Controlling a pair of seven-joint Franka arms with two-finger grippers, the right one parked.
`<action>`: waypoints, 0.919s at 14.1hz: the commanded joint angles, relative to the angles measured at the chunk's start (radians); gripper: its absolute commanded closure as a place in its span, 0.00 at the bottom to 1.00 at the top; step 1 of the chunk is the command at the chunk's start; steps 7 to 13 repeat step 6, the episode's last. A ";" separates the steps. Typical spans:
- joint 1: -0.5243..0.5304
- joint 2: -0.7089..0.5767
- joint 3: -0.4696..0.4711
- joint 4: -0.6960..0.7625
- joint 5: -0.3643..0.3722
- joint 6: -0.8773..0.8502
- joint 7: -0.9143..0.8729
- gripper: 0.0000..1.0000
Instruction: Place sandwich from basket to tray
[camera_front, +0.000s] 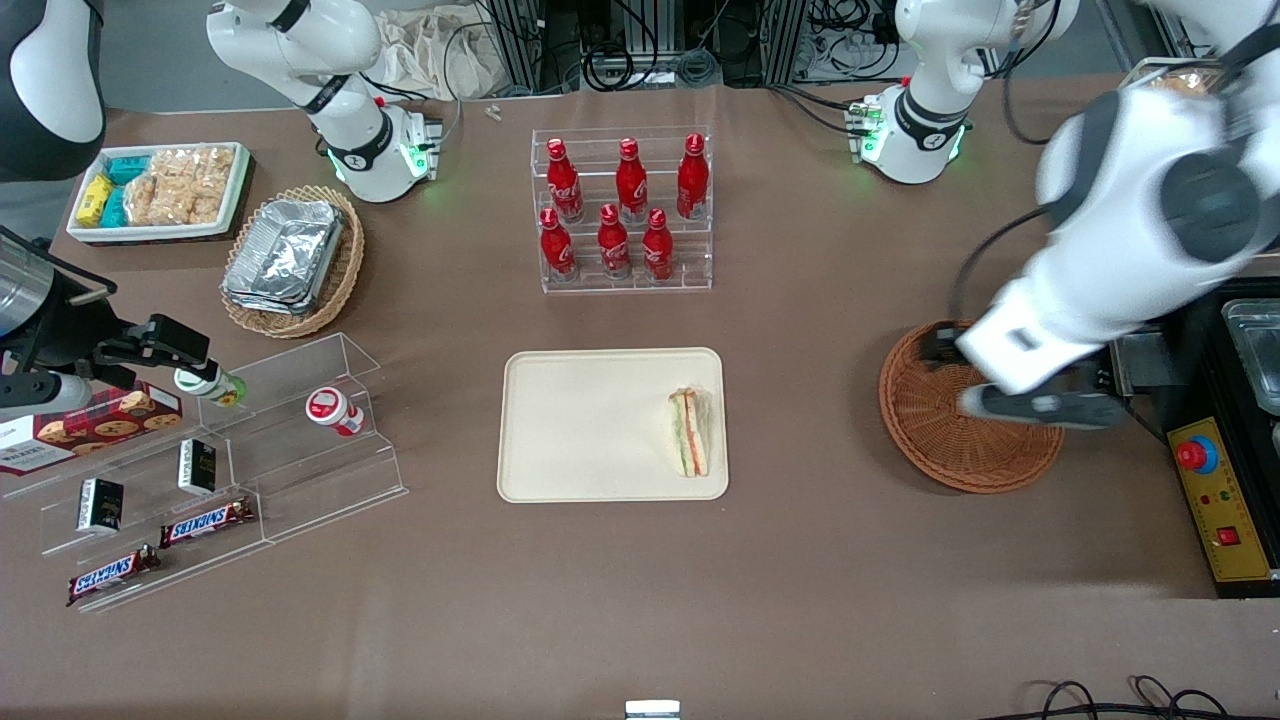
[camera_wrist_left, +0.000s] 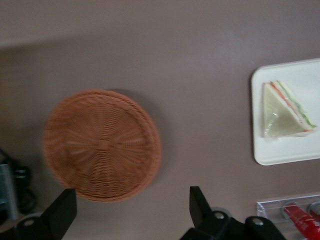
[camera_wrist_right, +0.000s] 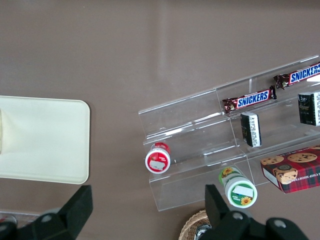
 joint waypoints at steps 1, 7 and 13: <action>0.065 -0.056 0.003 0.014 0.001 -0.051 0.028 0.00; 0.082 -0.048 0.051 0.053 0.001 -0.091 0.025 0.00; 0.082 -0.048 0.051 0.053 0.001 -0.091 0.025 0.00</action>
